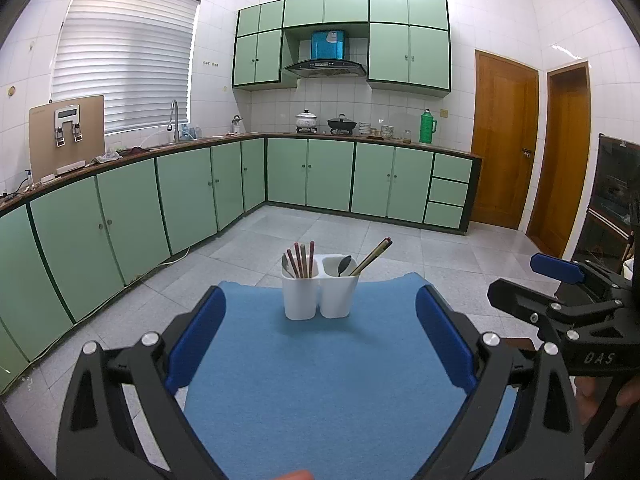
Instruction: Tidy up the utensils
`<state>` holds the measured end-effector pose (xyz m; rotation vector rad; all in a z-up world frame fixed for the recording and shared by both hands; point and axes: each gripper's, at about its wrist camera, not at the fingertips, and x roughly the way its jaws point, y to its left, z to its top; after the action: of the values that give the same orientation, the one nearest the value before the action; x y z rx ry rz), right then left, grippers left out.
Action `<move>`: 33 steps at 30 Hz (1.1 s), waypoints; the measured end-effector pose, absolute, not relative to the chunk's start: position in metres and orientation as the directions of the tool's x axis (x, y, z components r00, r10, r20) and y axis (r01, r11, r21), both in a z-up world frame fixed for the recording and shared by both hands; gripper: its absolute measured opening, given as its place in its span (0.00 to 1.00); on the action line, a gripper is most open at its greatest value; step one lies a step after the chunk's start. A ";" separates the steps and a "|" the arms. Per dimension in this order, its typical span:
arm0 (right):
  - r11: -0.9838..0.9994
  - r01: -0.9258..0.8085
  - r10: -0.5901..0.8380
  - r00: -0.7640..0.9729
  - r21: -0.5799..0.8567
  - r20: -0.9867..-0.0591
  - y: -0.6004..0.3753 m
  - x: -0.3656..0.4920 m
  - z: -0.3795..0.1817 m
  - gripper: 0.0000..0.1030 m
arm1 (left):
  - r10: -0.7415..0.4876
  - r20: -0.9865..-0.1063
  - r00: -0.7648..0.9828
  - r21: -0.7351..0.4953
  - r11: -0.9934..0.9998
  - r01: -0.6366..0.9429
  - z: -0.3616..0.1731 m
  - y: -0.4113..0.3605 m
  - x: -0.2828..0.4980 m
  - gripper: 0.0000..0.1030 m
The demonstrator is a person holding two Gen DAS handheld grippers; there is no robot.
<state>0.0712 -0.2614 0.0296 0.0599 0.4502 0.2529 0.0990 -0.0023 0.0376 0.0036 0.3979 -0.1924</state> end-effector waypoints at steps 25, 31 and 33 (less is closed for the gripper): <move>0.966 -0.232 0.259 0.866 0.116 -0.428 -0.264 0.073 0.027 0.94 | -0.185 -0.390 0.902 -0.033 0.982 0.187 0.037 -0.001 0.099 0.90; 0.966 -0.230 0.259 0.865 0.118 -0.429 -0.264 0.073 0.026 0.94 | -0.186 -0.393 0.901 -0.033 0.982 0.188 0.036 0.000 0.099 0.90; 0.966 -0.229 0.257 0.866 0.117 -0.429 -0.264 0.073 0.025 0.94 | -0.186 -0.393 0.901 -0.033 0.982 0.188 0.037 0.000 0.099 0.90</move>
<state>0.0729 -0.2641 0.0255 0.0631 0.4580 0.2549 0.0994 0.0001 0.0366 0.0060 0.4057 -0.1936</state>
